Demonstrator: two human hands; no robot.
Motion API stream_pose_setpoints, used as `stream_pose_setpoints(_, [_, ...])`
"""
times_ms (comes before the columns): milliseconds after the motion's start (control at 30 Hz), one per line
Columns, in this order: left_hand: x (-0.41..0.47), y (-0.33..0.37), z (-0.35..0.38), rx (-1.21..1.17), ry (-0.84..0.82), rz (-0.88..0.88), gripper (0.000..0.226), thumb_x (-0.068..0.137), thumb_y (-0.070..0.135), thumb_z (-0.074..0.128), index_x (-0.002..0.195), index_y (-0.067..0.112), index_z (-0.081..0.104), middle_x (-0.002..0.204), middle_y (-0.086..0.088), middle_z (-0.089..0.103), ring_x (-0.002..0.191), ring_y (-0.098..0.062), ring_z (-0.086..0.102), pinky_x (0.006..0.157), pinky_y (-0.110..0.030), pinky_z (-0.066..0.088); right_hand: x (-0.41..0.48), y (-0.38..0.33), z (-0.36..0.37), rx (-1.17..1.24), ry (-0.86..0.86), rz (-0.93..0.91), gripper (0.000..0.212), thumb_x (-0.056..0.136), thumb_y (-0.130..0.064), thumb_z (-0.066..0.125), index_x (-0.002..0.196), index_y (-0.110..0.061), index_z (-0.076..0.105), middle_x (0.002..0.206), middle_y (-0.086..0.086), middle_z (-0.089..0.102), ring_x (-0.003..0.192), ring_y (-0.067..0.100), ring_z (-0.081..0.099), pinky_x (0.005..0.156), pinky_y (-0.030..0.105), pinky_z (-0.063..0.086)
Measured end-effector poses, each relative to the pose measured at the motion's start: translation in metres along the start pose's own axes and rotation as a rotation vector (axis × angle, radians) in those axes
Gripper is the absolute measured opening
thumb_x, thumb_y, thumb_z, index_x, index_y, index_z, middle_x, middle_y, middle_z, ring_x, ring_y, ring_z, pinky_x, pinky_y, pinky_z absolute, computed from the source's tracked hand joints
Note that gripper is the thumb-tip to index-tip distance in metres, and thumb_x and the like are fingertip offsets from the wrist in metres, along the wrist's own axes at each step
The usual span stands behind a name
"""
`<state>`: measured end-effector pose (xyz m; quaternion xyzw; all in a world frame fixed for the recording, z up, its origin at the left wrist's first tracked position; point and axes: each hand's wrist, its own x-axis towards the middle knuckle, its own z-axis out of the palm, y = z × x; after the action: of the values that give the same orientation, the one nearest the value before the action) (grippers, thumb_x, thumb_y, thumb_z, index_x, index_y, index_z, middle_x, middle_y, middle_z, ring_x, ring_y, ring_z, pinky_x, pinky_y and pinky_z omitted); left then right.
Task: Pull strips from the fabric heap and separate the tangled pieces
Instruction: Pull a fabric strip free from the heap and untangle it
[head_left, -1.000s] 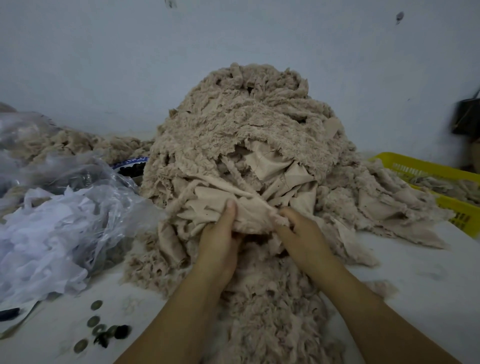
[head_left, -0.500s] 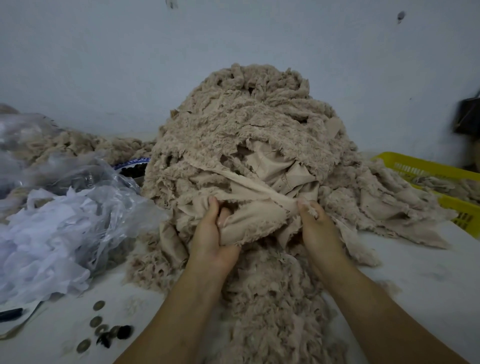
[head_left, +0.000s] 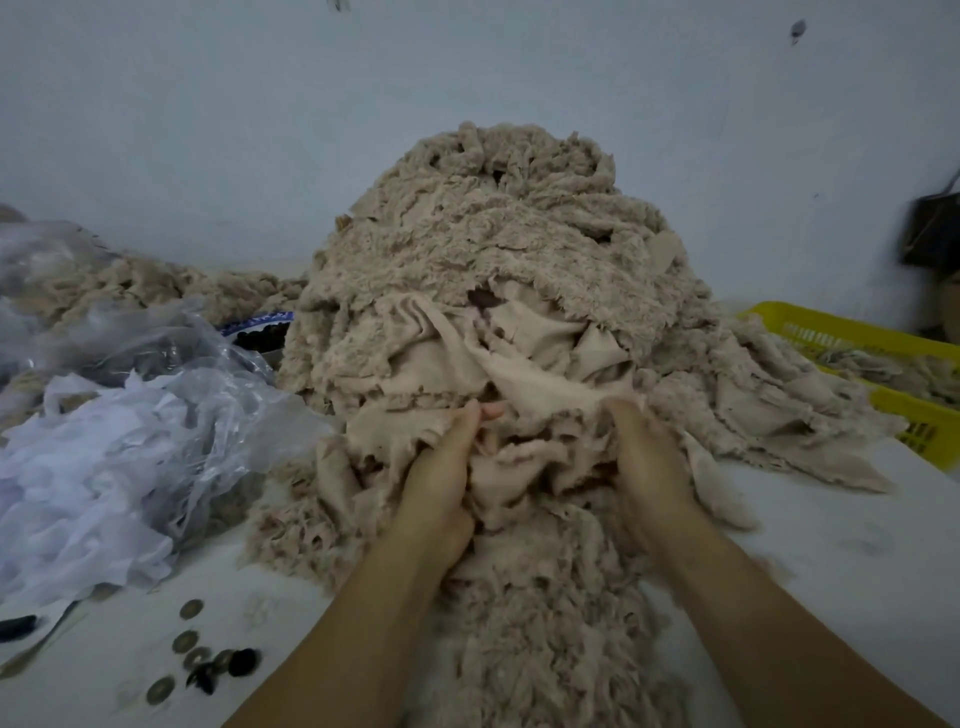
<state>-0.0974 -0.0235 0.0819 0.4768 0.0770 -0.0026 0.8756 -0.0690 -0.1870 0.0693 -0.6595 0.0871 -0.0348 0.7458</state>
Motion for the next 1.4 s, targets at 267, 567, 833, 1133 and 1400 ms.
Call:
stream_pose_setpoints(267, [0.008, 0.014, -0.021, -0.507, 0.082, 0.296, 0.037, 0.098, 0.040, 0.057, 0.131, 0.022, 0.057, 0.136, -0.004, 0.061, 0.116, -0.018, 0.065, 0.090, -0.029, 0.058, 0.003, -0.003, -0.013, -0.304, -0.054, -0.161, 0.042, 0.091, -0.060, 0.057, 0.090, -0.018, 0.054, 0.088, 0.003, 0.062, 0.078, 0.018, 0.062, 0.080, 0.046, 0.052])
stream_pose_setpoints(567, [-0.011, -0.008, 0.007, 0.304, -0.130, -0.109, 0.069, 0.065, 0.074, 0.065, 0.099, 0.014, 0.075, 0.080, -0.003, 0.075, 0.058, -0.013, 0.066, 0.044, -0.021, 0.047, -0.004, -0.011, -0.007, 0.286, -0.133, -0.184, 0.030, 0.101, -0.036, 0.054, 0.073, -0.025, 0.059, 0.059, -0.004, 0.057, 0.056, 0.011, 0.052, 0.064, 0.029, 0.048])
stream_pose_setpoints(833, [-0.007, -0.005, 0.006, -0.009, -0.248, -0.290, 0.062, 0.092, 0.052, 0.058, 0.128, 0.002, 0.066, 0.127, -0.018, 0.067, 0.117, -0.028, 0.066, 0.095, -0.039, 0.053, -0.013, -0.011, 0.004, 0.208, -0.339, -0.114, 0.034, 0.096, -0.033, 0.053, 0.064, -0.021, 0.048, 0.048, -0.004, 0.039, 0.044, 0.011, 0.032, 0.050, 0.028, 0.029])
stream_pose_setpoints(1133, [-0.001, -0.003, 0.001, -0.004, 0.047, -0.044, 0.039, 0.096, 0.041, 0.060, 0.115, 0.009, 0.071, 0.106, -0.007, 0.076, 0.094, -0.016, 0.073, 0.082, -0.030, 0.057, -0.013, -0.002, 0.000, -0.194, -0.206, -0.229, 0.025, 0.095, -0.049, 0.060, 0.088, -0.030, 0.074, 0.091, -0.006, 0.077, 0.087, 0.012, 0.072, 0.082, 0.034, 0.057])
stream_pose_setpoints(1400, [-0.007, -0.010, 0.020, -0.111, -0.137, -0.151, 0.064, 0.105, 0.050, 0.033, 0.089, 0.009, 0.080, 0.105, -0.012, 0.076, 0.094, -0.020, 0.074, 0.099, -0.039, 0.051, -0.005, 0.005, 0.011, -0.221, -0.058, -0.296, 0.046, 0.100, -0.044, 0.051, 0.056, -0.033, 0.055, 0.054, -0.018, 0.056, 0.054, 0.000, 0.052, 0.056, 0.024, 0.042])
